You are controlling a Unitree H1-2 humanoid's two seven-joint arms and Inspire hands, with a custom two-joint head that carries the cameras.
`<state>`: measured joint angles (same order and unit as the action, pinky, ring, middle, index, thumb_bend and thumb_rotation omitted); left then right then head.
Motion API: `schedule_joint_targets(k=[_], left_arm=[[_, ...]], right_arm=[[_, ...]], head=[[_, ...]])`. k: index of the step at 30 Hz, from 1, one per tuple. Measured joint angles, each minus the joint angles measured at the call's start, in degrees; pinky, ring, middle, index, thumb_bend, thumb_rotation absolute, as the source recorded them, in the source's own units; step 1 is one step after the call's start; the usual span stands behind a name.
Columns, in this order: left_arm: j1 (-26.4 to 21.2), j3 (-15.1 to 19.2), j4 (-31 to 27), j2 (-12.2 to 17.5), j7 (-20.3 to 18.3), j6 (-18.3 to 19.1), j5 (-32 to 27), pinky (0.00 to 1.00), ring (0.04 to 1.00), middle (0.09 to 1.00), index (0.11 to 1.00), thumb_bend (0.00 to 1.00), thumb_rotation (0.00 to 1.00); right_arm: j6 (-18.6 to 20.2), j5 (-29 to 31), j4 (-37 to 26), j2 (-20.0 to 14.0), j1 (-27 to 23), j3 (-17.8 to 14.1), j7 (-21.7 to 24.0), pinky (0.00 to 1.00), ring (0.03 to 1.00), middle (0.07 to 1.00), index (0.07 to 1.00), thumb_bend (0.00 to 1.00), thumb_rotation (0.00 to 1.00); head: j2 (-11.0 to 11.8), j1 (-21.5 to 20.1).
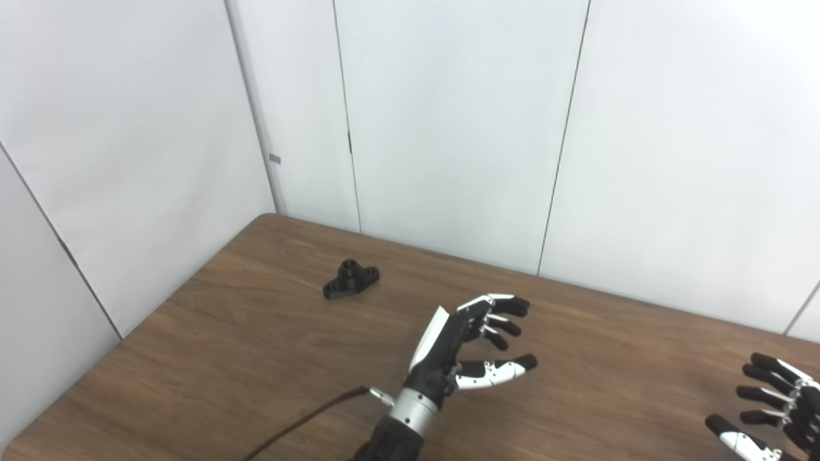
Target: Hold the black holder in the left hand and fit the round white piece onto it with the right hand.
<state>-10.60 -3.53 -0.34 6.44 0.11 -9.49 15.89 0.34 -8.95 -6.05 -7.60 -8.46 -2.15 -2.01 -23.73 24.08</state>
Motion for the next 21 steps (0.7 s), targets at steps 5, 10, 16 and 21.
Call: schedule_joint_targets(k=[5,10,16,21], left_arm=[[-1.4,0.4,-3.9,6.6,-3.8,4.9,2.0,0.54,0.675,0.745,0.723,0.7,0.01],[-2.4,0.8,-6.7,10.7,-7.4,8.5,2.0,0.64,0.755,0.805,0.799,0.75,0.02],[-2.6,2.9,-10.7,14.5,-7.4,11.1,7.9,0.69,0.781,0.819,0.822,0.76,0.04],[-3.4,5.4,-12.6,16.9,-7.4,14.6,10.8,0.71,0.816,0.828,0.824,0.75,0.02]], right_arm=[[0.0,0.6,0.3,-0.3,-0.1,0.0,0.6,0.52,0.649,0.734,0.748,0.51,0.0],[0.0,0.9,0.3,-0.7,-0.3,0.0,1.3,0.52,0.651,0.742,0.751,0.51,0.0],[0.0,1.0,0.1,-1.3,-0.2,-0.1,1.5,0.5,0.639,0.737,0.747,0.5,0.0],[0.1,0.9,-0.3,-1.3,-0.1,-0.1,1.5,0.51,0.644,0.742,0.749,0.5,0.0]], head=[[-0.1,0.4],[-0.4,1.1],[-0.5,1.2],[-0.7,1.6]])
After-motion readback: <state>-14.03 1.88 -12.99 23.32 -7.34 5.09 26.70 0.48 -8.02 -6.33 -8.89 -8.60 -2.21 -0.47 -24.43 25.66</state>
